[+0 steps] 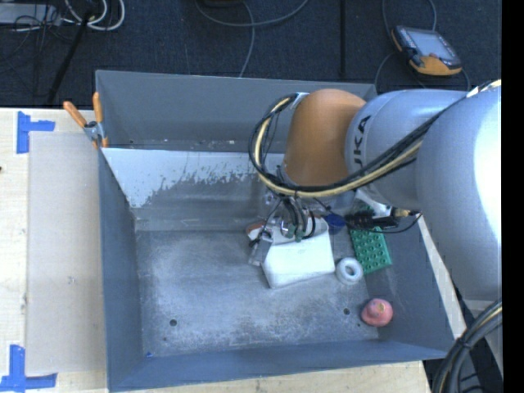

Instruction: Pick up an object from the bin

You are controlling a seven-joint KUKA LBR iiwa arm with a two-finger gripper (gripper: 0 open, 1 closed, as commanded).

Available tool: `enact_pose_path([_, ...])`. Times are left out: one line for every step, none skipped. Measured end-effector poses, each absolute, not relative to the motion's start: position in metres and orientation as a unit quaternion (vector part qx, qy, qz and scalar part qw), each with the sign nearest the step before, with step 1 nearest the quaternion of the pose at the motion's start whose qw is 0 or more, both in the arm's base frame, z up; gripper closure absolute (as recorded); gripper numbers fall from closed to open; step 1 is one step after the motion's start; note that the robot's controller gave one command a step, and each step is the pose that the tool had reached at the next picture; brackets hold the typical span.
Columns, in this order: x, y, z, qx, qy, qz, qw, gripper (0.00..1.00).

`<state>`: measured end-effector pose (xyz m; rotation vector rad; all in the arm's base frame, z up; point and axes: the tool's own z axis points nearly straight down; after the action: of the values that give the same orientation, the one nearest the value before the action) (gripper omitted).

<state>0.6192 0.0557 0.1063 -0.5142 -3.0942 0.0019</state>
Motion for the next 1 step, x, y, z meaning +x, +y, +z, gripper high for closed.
enact_pose_path([0.6158,0.0448,0.1063,-0.258,-0.966,0.0,0.001,0.0])
